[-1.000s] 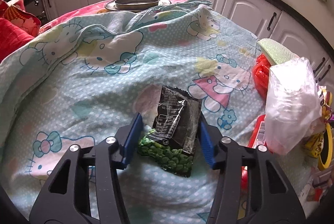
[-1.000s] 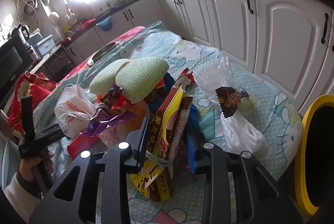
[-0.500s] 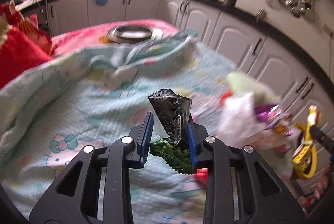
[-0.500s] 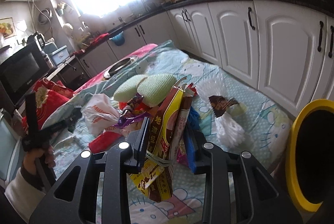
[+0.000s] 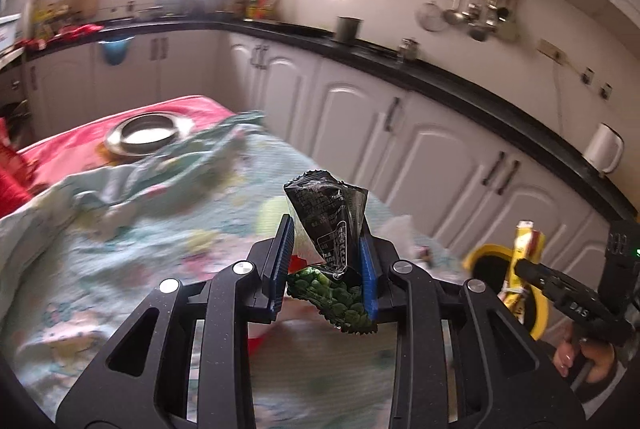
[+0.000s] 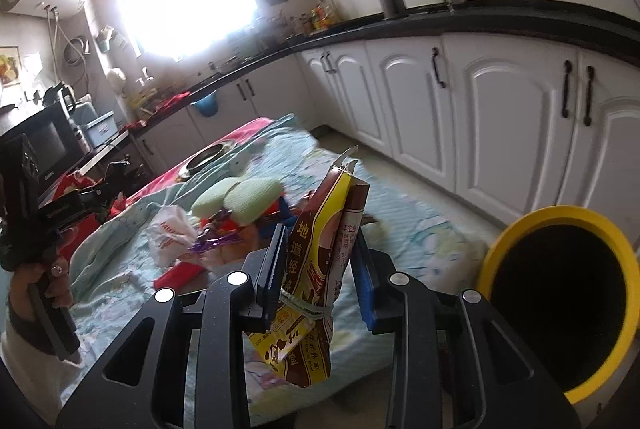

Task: Collect trash
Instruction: 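Carry the snack bag and chocolate box over the yellow bin with both grippers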

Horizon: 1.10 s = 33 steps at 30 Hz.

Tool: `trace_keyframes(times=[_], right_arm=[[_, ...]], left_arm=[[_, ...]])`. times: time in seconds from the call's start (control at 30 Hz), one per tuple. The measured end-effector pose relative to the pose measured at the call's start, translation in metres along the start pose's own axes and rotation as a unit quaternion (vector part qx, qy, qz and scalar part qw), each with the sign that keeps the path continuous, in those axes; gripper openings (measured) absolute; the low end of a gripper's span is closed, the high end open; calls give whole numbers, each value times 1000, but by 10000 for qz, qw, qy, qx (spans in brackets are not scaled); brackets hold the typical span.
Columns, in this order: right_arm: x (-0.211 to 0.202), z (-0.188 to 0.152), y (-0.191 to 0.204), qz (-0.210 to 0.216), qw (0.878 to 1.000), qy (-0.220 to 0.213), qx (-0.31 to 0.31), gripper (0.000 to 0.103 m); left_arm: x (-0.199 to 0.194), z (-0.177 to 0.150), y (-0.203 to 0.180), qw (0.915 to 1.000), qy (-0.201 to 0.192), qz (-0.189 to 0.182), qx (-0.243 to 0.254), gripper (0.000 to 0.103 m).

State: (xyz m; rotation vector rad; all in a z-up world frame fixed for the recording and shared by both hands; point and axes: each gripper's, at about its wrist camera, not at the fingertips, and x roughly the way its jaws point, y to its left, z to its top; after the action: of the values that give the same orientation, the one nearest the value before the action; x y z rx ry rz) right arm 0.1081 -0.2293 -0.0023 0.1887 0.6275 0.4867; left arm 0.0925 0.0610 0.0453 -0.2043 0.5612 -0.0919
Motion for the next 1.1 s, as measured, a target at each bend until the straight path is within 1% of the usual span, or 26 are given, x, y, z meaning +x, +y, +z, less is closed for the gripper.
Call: trace_keyframes(times=[0.23, 0.43, 0.53, 0.73, 0.97, 1.1], right_arm=[[-24, 1, -33, -371, 9990, -200, 144, 30], [-43, 0, -66, -653, 9967, -330, 353, 30], [-52, -2, -83, -811, 9949, -382, 464, 30], [-67, -8, -114, -1226, 9892, -477, 647, 30], [-80, -26, -153, -1822, 9789, -475, 791, 30], [-82, -34, -171, -2058, 9738, -472, 842, 30]], left_arm=[[26, -8, -56, 9977, 188, -553, 331, 23], [50, -18, -104, 9928, 359, -992, 571, 23], [60, -23, -122, 9902, 449, -1158, 635, 23], [80, -32, -160, 9835, 639, -1481, 816, 23], [109, -44, -200, 9747, 907, -1792, 981, 23], [126, -52, -222, 9689, 1062, -1956, 1082, 23]])
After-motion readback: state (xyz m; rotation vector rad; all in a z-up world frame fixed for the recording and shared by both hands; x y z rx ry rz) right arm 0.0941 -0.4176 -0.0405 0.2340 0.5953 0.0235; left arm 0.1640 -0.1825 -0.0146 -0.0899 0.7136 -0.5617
